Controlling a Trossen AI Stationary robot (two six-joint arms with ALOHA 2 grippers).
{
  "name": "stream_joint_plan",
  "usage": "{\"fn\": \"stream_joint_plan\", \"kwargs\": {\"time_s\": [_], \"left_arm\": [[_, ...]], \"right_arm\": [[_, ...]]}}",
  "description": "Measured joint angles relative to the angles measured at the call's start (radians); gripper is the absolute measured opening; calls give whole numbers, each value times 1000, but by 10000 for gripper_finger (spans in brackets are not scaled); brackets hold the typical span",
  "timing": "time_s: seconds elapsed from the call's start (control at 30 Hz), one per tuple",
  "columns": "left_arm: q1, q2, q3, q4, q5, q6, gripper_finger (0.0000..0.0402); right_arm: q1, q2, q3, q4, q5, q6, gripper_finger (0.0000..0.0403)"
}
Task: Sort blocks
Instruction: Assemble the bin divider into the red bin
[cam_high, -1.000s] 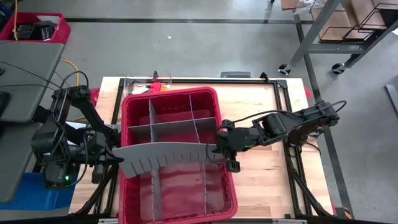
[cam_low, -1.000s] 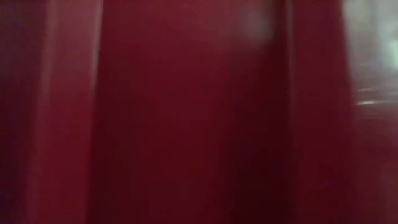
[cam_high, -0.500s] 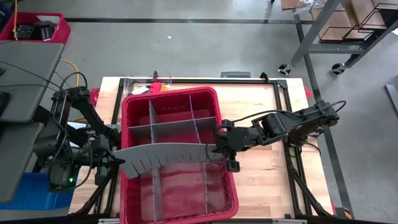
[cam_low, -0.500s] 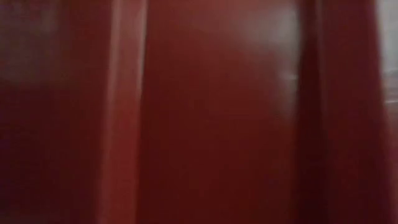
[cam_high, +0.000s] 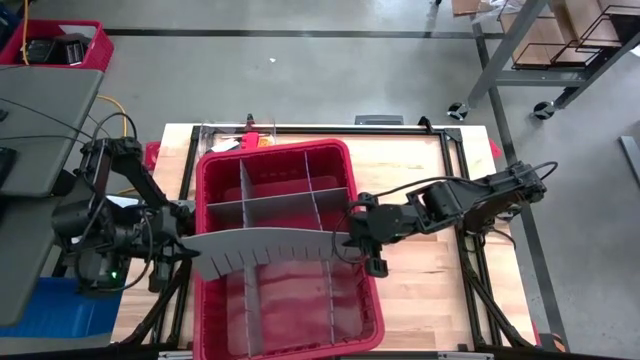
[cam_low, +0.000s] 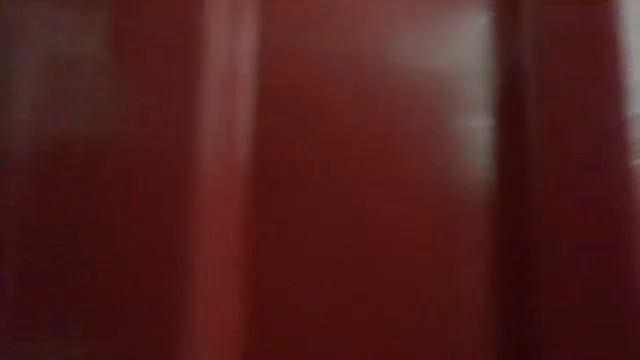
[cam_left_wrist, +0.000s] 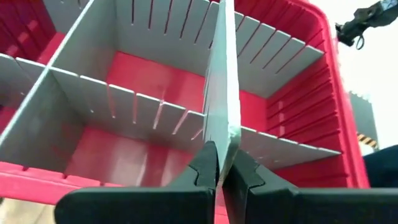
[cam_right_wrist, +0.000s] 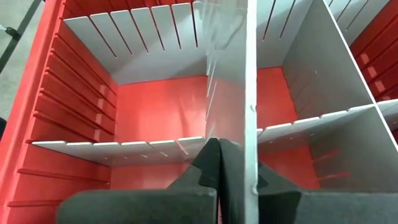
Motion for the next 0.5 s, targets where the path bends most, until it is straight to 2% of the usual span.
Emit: {"fn": "stream_joint_plan", "kwargs": {"time_s": [0.23,0.5], "left_arm": [[62,0,-4,-5,13,77,0],[71,-1,-4,0,63,71,0]], "right_arm": [[1,-1,0,-13,0,-6,0],[0,0,0,-19,0,0,0]]}}
